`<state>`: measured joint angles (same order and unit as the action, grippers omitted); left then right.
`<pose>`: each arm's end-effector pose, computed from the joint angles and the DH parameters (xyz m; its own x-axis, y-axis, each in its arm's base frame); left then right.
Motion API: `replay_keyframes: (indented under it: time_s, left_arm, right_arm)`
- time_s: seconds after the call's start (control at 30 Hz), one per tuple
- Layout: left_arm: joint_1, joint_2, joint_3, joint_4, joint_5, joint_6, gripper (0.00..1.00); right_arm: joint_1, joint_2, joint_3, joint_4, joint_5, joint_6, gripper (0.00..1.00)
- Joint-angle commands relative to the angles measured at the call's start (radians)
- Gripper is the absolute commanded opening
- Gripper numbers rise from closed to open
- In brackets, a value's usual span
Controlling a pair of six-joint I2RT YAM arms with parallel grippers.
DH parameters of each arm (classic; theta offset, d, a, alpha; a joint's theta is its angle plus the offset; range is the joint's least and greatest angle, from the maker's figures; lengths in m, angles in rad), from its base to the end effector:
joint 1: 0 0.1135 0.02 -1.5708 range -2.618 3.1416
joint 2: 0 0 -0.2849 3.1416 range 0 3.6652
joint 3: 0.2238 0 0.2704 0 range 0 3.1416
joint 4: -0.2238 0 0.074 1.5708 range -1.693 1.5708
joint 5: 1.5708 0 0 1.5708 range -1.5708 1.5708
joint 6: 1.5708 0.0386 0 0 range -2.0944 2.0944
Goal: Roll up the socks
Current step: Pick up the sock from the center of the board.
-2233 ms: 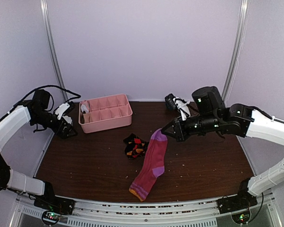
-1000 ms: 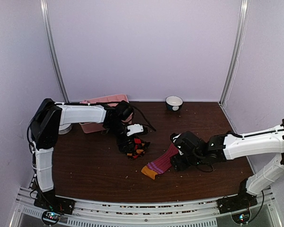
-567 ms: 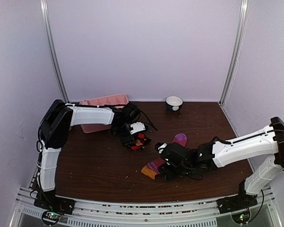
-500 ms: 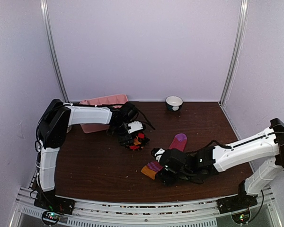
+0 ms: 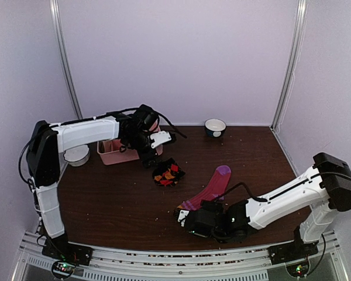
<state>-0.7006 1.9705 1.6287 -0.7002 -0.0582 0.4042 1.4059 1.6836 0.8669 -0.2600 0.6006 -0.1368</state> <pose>0.3502 -0.2924 0.2469 -0.3626 0.8194 -0.4441 0.8307 0.5001 0.2446 0.0751 0.3185 0.1523 -0.0382 -0.9149 -0.4020 -0.7823 0.2776 -0.5576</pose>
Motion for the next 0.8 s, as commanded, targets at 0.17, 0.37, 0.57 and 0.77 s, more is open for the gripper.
replay_keyframes:
  time_s: [0.17,0.37,0.57,0.77]
  left_arm:
    - [0.09,-0.237,-0.149,-0.159,0.308,0.062,0.91]
    - [0.13,-0.288,-0.193,-0.19,0.35,0.076,0.91]
    - [0.141,-0.338,-0.225,-0.203,0.353,0.098,0.91]
    - [0.136,-0.365,-0.288,-0.205,0.403,0.104,0.98]
  right_arm:
    - [0.049,0.111,0.032,0.197,0.224,-0.384,0.65]
    - [0.065,0.212,0.065,0.245,0.258,-0.498,0.54]
    - [0.066,0.256,0.092,0.23,0.27,-0.486,0.37]
    - [0.067,0.263,0.183,0.093,0.196,-0.314,0.01]
